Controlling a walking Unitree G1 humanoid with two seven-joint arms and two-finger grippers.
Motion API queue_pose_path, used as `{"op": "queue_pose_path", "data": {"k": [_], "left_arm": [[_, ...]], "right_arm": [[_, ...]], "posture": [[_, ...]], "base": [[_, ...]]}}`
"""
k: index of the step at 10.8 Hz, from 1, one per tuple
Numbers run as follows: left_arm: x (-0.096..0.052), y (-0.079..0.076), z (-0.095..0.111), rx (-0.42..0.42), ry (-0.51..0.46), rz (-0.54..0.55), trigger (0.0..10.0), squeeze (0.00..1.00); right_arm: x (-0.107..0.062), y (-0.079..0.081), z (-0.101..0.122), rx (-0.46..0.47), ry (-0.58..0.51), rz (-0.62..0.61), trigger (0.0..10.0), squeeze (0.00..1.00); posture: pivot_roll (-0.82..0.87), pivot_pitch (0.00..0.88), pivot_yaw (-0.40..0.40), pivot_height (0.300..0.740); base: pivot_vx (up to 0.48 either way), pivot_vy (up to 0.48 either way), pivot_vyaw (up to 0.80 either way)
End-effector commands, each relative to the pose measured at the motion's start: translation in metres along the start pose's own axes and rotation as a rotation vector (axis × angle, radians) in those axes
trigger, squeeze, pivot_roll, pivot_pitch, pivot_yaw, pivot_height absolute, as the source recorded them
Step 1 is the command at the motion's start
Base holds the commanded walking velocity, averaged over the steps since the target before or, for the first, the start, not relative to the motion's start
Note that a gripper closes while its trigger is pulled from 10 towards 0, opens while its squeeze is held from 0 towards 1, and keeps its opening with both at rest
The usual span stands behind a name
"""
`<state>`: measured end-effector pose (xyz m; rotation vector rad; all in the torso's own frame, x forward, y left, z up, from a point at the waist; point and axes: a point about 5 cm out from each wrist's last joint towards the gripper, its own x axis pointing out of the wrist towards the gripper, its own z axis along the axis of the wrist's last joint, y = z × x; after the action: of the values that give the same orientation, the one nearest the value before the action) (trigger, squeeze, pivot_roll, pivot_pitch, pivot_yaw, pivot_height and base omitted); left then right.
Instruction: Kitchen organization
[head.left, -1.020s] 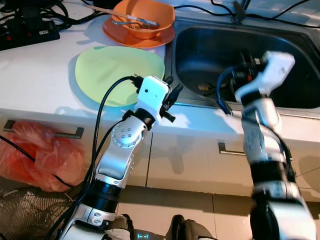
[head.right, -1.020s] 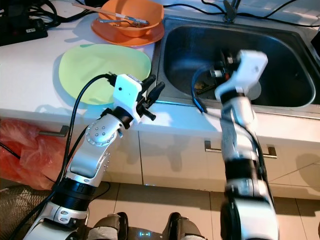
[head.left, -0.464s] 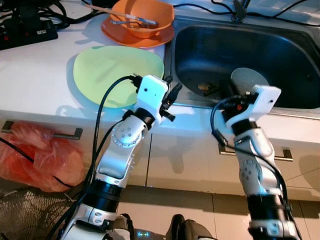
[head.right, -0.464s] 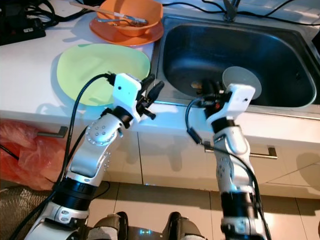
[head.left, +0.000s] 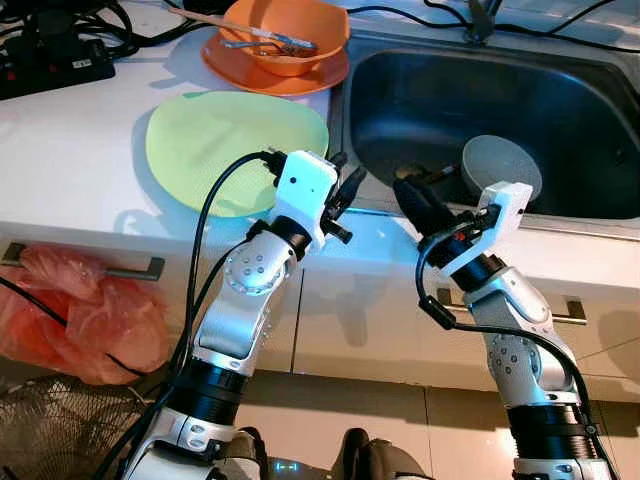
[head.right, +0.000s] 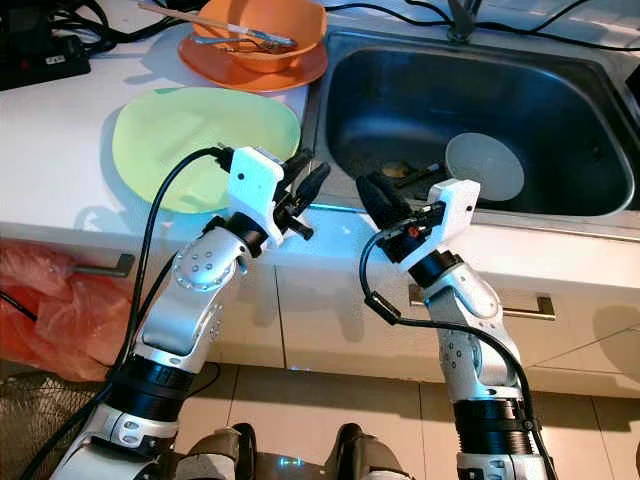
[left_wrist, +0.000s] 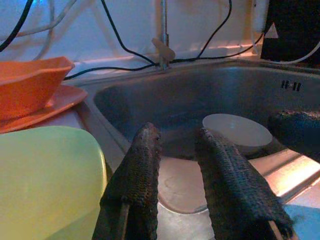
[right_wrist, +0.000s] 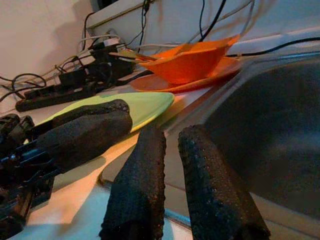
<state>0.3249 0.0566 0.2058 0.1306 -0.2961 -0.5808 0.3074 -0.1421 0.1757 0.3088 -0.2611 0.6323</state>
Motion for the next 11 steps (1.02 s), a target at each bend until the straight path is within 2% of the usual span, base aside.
{"op": "queue_pose_path", "data": {"k": [1,2,3,4,5,7,8,9,10,11], "left_arm": [[0.003,-0.004,0.006,-0.003,-0.017,-0.018,10.0,0.0],[0.003,-0.001,0.008,-0.006,-0.024,-0.01,10.0,0.0],[0.003,0.005,0.02,0.019,-0.054,-0.005,10.0,0.0],[0.003,0.016,0.037,0.073,-0.101,0.024,10.0,0.0],[0.003,0.027,0.047,0.103,-0.121,0.076,10.0,0.0],[-0.002,0.065,0.063,0.16,-0.144,0.263,10.0,0.0],[-0.013,0.09,0.065,0.139,-0.126,0.365,10.0,0.0],[-0.023,0.106,0.062,0.153,-0.083,0.413,10.0,0.0],[-0.041,0.124,0.053,0.214,0.011,0.451,10.0,0.0],[-0.062,0.138,0.056,0.217,0.018,0.508,10.0,0.0]], "right_arm": [[-0.009,-0.008,-0.016,0.043,0.07,-0.04,10.0,0.0],[-0.009,-0.009,-0.016,0.045,0.076,-0.038,10.0,0.0],[-0.008,-0.008,-0.017,0.049,0.076,-0.026,10.0,0.0],[-0.005,-0.006,-0.02,0.053,0.077,-0.022,10.0,0.0],[-0.003,-0.005,-0.021,0.055,0.078,-0.022,10.0,0.0],[0.0,-0.002,-0.024,0.063,0.08,-0.007,10.0,0.0],[0.001,-0.001,-0.025,0.062,0.081,-0.005,10.0,0.0],[0.001,-0.001,-0.026,0.063,0.083,-0.007,10.0,0.0],[0.001,-0.001,-0.028,0.065,0.086,-0.005,10.0,0.0],[0.0,0.0,-0.029,0.064,0.091,-0.001,10.0,0.0]], "posture": [[0.14,0.208,-0.065,0.74],[0.15,0.208,-0.064,0.74],[0.16,0.208,-0.061,0.74],[0.17,0.208,-0.06,0.74],[0.17,0.208,-0.058,0.74],[0.18,0.205,-0.054,0.74],[0.18,0.205,-0.053,0.74],[0.18,0.203,-0.052,0.74],[0.19,0.202,-0.049,0.74],[0.2,0.2,-0.05,0.74]], "base": [[0.0,0.0,0.0],[0.0,0.0,0.0],[0.0,0.0,0.0],[0.0,0.0,0.0],[0.0,0.0,0.0],[0.0,0.0,0.0],[0.0,0.0,0.0],[0.0,0.0,0.0],[0.0,0.0,0.0],[0.0,0.0,0.0]]}}
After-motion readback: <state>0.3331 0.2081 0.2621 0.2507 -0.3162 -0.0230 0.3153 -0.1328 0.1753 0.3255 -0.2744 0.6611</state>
